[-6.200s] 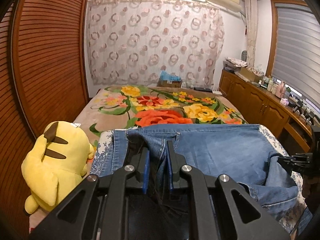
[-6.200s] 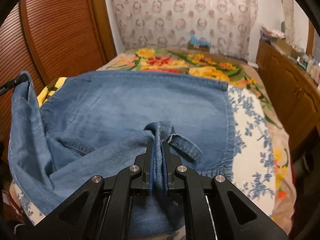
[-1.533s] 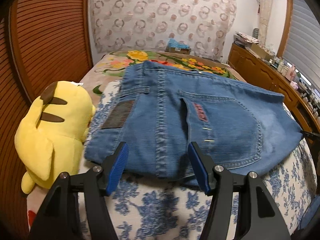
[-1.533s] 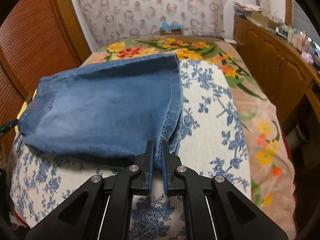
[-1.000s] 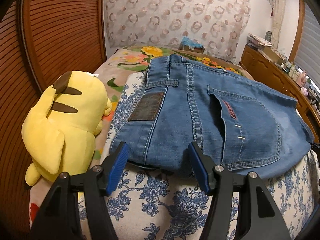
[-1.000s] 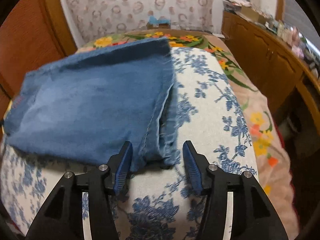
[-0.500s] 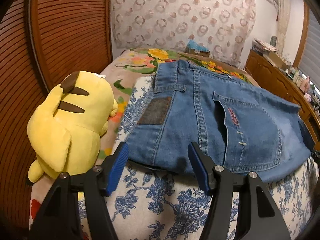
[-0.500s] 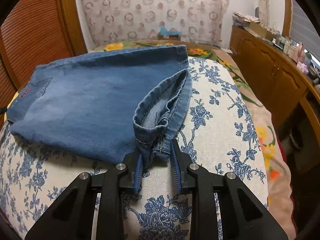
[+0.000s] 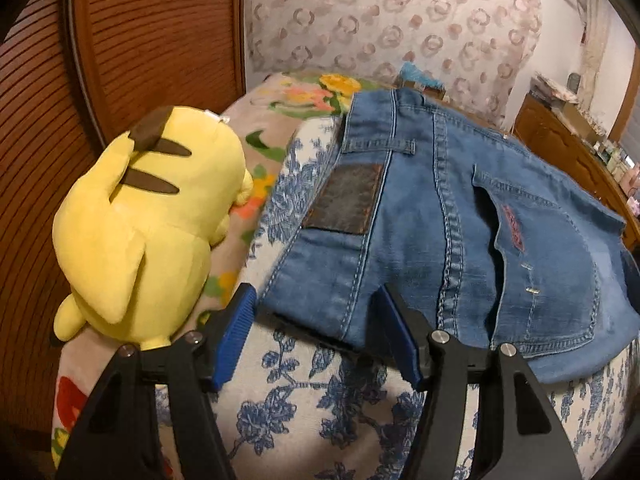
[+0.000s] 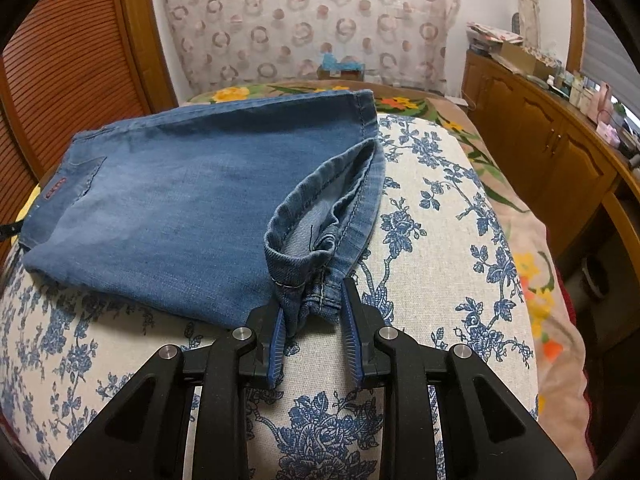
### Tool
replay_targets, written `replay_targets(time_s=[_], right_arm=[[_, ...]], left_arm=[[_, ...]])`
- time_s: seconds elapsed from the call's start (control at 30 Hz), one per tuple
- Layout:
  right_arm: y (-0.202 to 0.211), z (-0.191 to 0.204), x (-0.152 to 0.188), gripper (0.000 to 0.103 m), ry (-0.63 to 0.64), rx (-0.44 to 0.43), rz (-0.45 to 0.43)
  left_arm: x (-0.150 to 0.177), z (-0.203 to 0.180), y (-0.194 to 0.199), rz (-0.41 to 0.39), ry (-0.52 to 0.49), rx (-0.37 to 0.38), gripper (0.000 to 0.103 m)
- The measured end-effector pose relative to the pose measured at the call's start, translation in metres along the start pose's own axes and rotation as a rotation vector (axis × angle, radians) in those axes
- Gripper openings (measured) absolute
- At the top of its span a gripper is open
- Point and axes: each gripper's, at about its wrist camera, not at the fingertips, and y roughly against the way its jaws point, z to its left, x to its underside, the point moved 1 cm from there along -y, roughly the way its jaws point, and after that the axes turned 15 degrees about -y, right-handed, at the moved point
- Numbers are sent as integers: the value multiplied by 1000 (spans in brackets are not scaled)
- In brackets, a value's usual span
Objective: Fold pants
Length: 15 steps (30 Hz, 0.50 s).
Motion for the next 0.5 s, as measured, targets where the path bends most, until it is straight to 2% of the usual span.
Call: replay_targets(time_s=[0.17, 0.2, 0.23, 0.3, 0.47, 0.5], right_arm=[[0, 0, 0, 24, -3, -1, 0], [0, 0, 0, 24, -3, -1, 0], [0, 0, 0, 24, -2, -1, 0], [0, -1, 0, 24, -3, -1, 0], [0, 3, 0, 23, -4, -13, 4], [0, 4, 0, 15, -3, -23, 6]], left_arm=[[-3, -1, -1, 6, -9, -8, 63], [-3, -1, -1, -1, -6, -2, 56], [-3, -2, 0, -6, -5, 5, 54], [-4, -3, 2, -18, -8, -7, 36], [-8, -5, 10, -56, -13, 12, 16], [-9, -4, 12, -65, -14, 12, 13]])
